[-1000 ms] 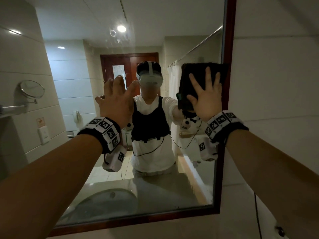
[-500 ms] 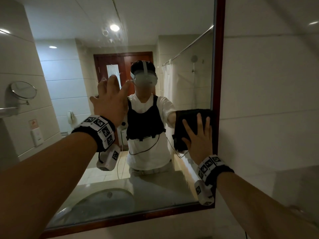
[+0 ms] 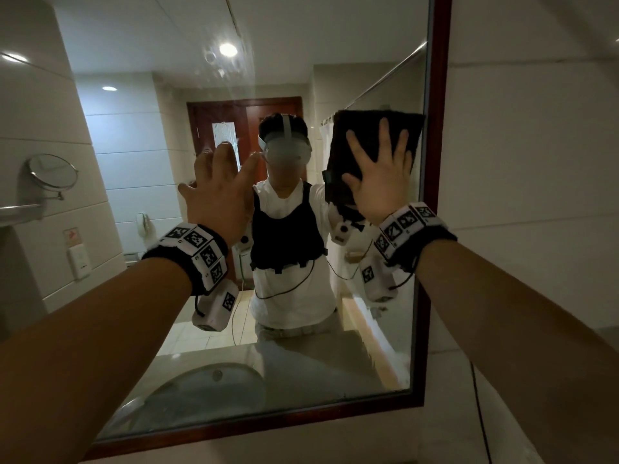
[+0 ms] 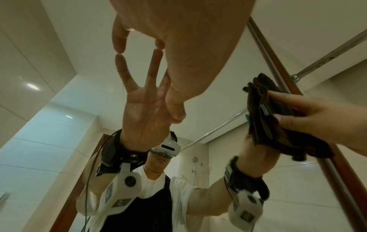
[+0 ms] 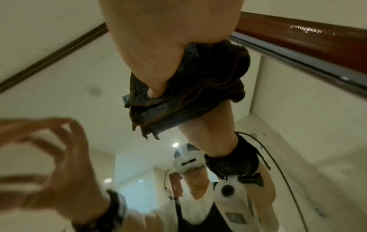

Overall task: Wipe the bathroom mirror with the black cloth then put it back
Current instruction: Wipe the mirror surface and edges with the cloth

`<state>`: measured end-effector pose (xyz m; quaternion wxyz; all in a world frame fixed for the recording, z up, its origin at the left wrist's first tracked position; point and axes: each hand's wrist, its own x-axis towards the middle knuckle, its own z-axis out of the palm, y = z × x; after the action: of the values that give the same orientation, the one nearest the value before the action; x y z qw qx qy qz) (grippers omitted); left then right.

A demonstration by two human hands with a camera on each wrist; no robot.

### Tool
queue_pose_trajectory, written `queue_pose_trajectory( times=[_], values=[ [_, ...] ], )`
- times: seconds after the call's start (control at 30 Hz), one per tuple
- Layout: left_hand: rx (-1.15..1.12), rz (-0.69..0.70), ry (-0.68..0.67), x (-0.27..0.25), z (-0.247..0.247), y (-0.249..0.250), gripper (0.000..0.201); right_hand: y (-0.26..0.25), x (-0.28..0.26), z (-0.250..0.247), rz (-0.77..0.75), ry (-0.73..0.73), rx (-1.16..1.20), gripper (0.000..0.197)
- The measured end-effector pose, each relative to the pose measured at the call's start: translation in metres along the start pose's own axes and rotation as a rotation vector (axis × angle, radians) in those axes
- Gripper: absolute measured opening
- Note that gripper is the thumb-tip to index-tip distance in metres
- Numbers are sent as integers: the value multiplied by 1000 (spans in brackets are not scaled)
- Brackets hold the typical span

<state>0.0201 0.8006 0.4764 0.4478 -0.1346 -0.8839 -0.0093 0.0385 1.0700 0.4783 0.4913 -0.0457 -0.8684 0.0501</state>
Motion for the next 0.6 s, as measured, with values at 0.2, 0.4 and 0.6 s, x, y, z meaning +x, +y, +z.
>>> queue_pose_trajectory(
  times=[0.2, 0.4, 0.6],
  values=[
    [-5, -3, 6, -1, -1, 2, 89, -5, -75, 39, -250, -30, -131, 80],
    [4, -12, 7, 0, 2, -1, 92, -9, -104, 51, -410, -117, -212, 80],
    [-11, -10, -26, -1, 2, -2, 101, -49, -10, 10, -206, -91, -92, 81]
  ],
)
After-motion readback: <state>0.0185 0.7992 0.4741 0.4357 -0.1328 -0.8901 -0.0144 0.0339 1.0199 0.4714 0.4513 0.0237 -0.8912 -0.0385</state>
